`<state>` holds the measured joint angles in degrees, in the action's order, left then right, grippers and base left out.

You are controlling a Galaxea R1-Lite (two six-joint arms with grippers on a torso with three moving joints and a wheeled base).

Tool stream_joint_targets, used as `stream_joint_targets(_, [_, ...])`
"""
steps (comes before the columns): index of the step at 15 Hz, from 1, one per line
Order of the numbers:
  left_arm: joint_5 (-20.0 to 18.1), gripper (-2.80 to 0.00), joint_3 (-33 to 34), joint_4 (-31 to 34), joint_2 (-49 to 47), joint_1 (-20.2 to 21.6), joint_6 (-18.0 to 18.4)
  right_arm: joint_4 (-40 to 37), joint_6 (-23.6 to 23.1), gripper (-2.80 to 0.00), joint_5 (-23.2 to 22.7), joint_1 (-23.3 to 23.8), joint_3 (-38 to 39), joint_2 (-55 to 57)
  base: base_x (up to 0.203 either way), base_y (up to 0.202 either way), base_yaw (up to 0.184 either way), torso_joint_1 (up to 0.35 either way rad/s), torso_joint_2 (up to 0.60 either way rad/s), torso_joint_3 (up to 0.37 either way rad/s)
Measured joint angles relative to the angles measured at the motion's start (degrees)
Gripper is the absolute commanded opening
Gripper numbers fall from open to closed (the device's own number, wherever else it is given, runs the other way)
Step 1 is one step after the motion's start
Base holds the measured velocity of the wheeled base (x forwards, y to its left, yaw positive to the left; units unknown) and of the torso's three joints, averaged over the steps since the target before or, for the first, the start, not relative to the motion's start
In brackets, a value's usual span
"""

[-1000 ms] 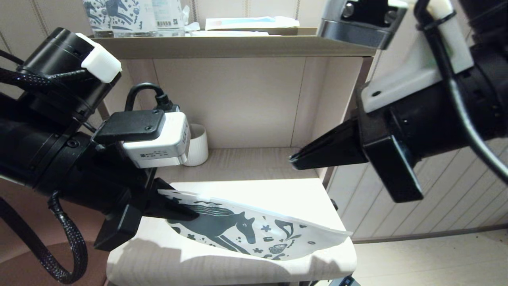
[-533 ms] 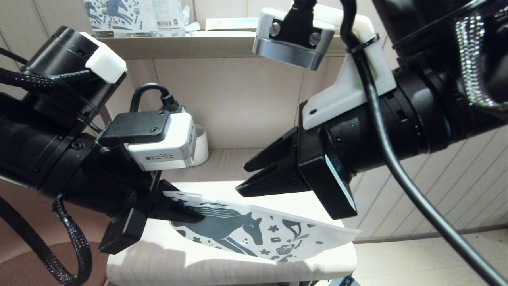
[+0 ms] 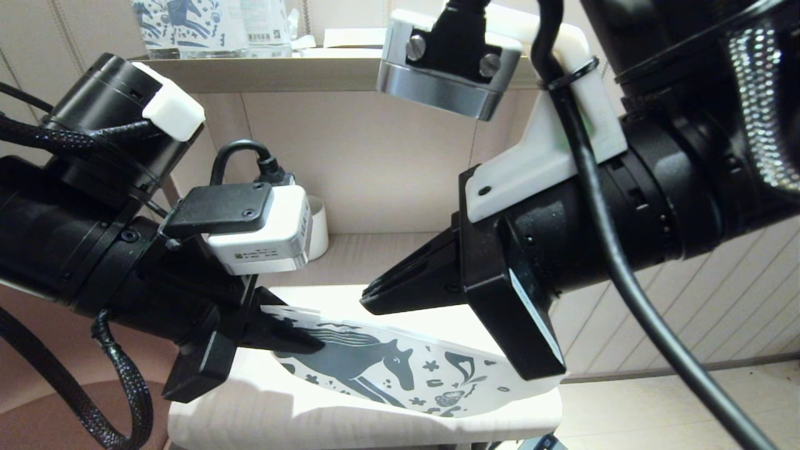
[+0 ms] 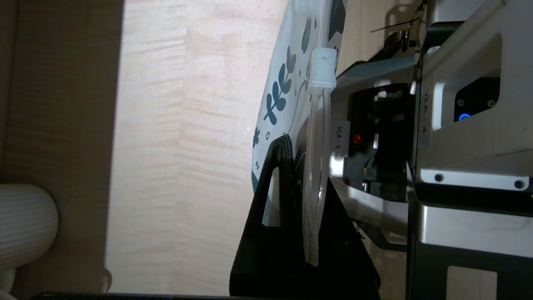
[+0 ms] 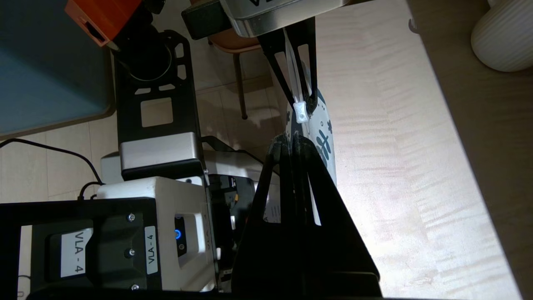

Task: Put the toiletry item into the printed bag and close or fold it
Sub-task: Open the storage bag

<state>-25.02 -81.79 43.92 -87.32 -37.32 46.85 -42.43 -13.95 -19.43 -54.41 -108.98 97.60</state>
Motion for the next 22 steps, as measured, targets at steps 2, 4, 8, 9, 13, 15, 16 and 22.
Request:
stream_joint_targets(2, [0.0,-2.8,0.4,-0.3,0.2,0.0,0.0,0.0,0.0,0.0,-0.1,-0.2,-0.2,0.1,0.0,0.0,0.0,0.0,0.0,0.0])
stream_joint_targets(4, [-0.1,-2.8,1.2,-0.4,0.4,0.0,0.0,0.4,-0.2,0.0,-0.8,-0.3,0.7,0.0,0.0,0.0,0.0,0.0,0.0,0.0])
stream_joint_targets(8, [-0.2,-2.8,2.1,-0.4,0.8,0.0,0.0,1.1,-0.2,0.0,-4.8,-0.2,1.1,0.3,0.0,0.0,0.0,0.0,0.0,0.0])
stream_joint_targets(9, [-0.9,-2.8,2.4,-0.6,1.0,0.0,-0.1,1.7,-0.2,0.0,-5.2,-0.1,1.3,0.4,0.0,0.0,0.0,0.0,0.0,0.0])
stream_joint_targets(13, [-2.6,-2.8,4.8,-6.4,1.4,0.1,-0.5,4.1,-0.2,0.0,-6.8,0.4,3.5,1.1,0.0,0.0,0.0,0.0,0.0,0.0])
stream_joint_targets(15, [-2.7,-2.8,6.7,-10.6,1.5,0.1,-1.3,7.0,-0.3,0.0,-6.9,0.6,5.4,1.2,0.0,0.0,0.0,0.0,0.0,0.0])
stream_joint_targets(16, [-2.7,-2.8,7.4,-11.6,1.5,0.1,-1.5,7.5,-0.4,0.0,-6.9,0.8,5.8,1.2,0.0,0.0,0.0,0.0,0.0,0.0])
stream_joint_targets(22, [-2.4,-2.8,7.8,-11.9,1.0,0.1,-1.5,7.7,-1.4,0.0,-6.9,1.9,7.1,1.6,0.0,0.0,0.0,0.0,0.0,0.0])
